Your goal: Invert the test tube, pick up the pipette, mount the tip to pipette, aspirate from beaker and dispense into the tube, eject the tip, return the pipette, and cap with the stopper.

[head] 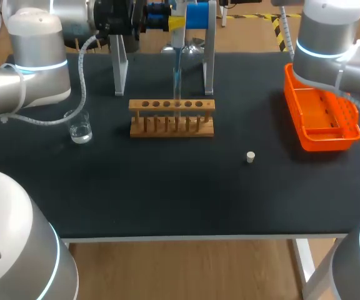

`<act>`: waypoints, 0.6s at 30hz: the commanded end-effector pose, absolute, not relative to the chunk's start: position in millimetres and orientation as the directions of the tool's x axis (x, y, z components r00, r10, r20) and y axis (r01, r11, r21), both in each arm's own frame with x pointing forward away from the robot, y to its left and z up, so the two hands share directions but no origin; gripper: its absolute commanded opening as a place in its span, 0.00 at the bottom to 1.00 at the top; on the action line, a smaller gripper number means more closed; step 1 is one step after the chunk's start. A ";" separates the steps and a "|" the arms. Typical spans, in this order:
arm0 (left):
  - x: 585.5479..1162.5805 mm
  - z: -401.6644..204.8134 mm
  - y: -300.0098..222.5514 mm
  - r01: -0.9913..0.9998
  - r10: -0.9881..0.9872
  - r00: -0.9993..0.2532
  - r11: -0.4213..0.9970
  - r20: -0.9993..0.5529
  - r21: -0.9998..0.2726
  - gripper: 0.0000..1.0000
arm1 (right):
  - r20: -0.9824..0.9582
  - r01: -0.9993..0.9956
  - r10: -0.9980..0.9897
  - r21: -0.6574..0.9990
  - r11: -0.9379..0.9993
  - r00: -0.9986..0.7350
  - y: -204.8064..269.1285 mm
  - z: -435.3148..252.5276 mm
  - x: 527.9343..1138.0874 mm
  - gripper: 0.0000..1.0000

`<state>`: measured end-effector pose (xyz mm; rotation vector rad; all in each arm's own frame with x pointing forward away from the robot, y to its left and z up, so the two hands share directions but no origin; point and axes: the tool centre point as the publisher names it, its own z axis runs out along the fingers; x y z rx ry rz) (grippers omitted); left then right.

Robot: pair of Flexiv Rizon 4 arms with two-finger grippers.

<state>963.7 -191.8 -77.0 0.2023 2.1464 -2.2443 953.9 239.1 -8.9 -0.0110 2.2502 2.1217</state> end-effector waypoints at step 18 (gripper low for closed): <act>966.0 -74.5 -191.1 0.113 0.073 -0.991 -0.052 -0.116 -0.992 0.00 | 0.003 0.005 0.020 0.996 0.086 -1.000 239.1 -34.9 950.4 0.00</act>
